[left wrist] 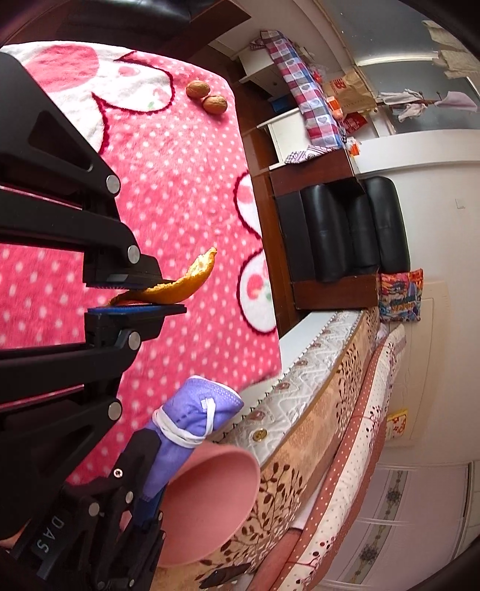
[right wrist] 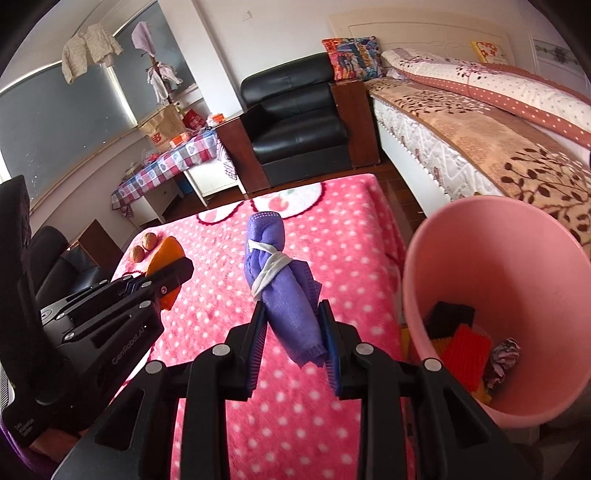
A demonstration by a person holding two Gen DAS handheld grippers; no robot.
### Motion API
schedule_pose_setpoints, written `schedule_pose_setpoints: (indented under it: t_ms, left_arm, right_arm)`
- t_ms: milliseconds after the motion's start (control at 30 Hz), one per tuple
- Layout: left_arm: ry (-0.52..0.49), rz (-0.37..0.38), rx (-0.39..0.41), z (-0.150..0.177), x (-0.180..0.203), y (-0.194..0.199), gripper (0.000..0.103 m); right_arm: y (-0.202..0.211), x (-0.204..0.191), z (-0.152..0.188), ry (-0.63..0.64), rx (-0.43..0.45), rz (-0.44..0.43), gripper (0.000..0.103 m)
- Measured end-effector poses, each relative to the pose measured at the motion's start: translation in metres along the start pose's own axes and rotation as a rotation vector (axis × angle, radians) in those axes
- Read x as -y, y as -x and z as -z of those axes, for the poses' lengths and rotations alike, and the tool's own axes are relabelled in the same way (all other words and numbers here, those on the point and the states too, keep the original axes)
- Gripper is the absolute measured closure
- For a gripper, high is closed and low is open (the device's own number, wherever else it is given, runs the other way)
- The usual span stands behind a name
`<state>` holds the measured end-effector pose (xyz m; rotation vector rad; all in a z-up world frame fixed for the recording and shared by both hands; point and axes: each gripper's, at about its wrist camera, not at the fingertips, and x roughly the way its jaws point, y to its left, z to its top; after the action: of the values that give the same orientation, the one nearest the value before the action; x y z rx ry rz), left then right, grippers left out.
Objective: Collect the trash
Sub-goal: 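Carry the purple cloth and orange peel over the pink bucket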
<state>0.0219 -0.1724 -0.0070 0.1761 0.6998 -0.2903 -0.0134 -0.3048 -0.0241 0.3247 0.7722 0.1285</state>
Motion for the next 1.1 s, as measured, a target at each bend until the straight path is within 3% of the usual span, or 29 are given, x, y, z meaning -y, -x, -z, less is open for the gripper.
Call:
schedule_pose_setpoints:
  t_ms: [367, 733, 1100]
  left_arm:
    - [-0.06, 0.059, 0.037, -0.007, 0.056, 0.019, 0.097]
    - [-0.132, 0.139, 0.068, -0.014, 0.104, 0.025, 0.097]
    - [-0.174, 0.193, 0.036, -0.02, 0.141, 0.007, 0.097]
  right_arm:
    - [0.042, 0.031, 0.007, -0.06, 0.055, 0.073, 0.075]
    - [0.079, 0.086, 0.008, -0.157, 0.119, 0.171, 0.075]
    - [0.091, 0.136, 0.009, -0.251, 0.14, 0.229, 0.075]
